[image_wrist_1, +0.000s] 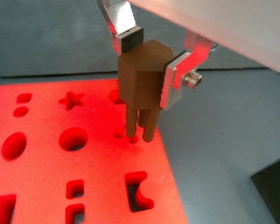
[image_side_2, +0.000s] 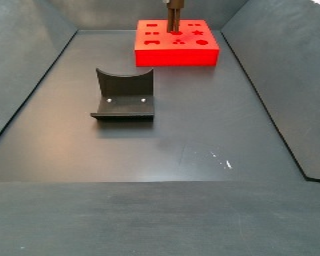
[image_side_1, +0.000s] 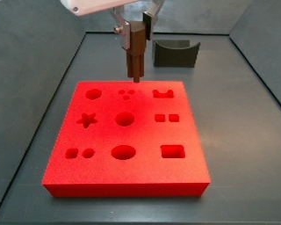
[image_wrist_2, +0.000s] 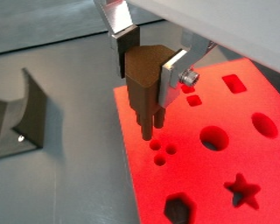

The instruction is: Insert the 3 prong object.

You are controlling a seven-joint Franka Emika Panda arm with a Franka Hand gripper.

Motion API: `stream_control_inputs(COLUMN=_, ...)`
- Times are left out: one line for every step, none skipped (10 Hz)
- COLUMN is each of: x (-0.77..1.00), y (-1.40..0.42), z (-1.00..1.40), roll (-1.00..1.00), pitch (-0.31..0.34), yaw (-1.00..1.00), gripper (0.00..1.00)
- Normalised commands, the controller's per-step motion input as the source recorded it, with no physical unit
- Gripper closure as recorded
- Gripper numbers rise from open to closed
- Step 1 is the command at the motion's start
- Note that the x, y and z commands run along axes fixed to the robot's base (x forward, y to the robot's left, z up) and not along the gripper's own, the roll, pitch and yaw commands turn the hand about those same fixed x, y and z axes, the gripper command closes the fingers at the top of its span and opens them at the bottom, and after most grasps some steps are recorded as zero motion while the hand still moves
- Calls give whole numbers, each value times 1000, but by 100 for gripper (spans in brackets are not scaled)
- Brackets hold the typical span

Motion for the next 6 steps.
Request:
stream_control_inputs(x=-257, y=-106, z=71, roll=-127, pitch=-91, yaw=334, gripper=100)
stream_control_inputs(x=-174, y=-80, z=-51, roll=21, pitch=-84, yaw=60, gripper=100)
stream_control_inputs(x=-109, y=0, z=-120, roll=0, pitch=-11, yaw=-151, gripper=100)
stream_control_inputs(x=0, y=-14, z=-151, roll=0, pitch=0, yaw=-440, gripper=100)
stream_control_inputs(x=34, y=-29, z=-146, roll=0, pitch=36, yaw=-546, gripper=100)
stream_control_inputs(x=80, y=-31, z=-103, roll=0, pitch=56, yaw=-543, gripper=100)
